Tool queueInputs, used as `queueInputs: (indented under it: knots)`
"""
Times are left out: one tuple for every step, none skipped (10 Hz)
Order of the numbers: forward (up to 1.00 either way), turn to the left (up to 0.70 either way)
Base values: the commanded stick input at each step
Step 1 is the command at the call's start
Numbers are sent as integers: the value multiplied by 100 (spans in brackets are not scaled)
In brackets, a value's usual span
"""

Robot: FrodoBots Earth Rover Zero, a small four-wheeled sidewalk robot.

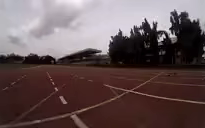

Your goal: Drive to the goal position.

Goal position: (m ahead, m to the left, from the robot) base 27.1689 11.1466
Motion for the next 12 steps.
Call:
queueInputs:
  knots:
    - [70,-5]
    - [70,0]
    - [70,0]
    - [70,0]
    - [70,0]
    - [70,0]
    - [70,0]
    - [70,0]
    - [70,0]
    - [70,0]
    - [70,0]
    - [70,0]
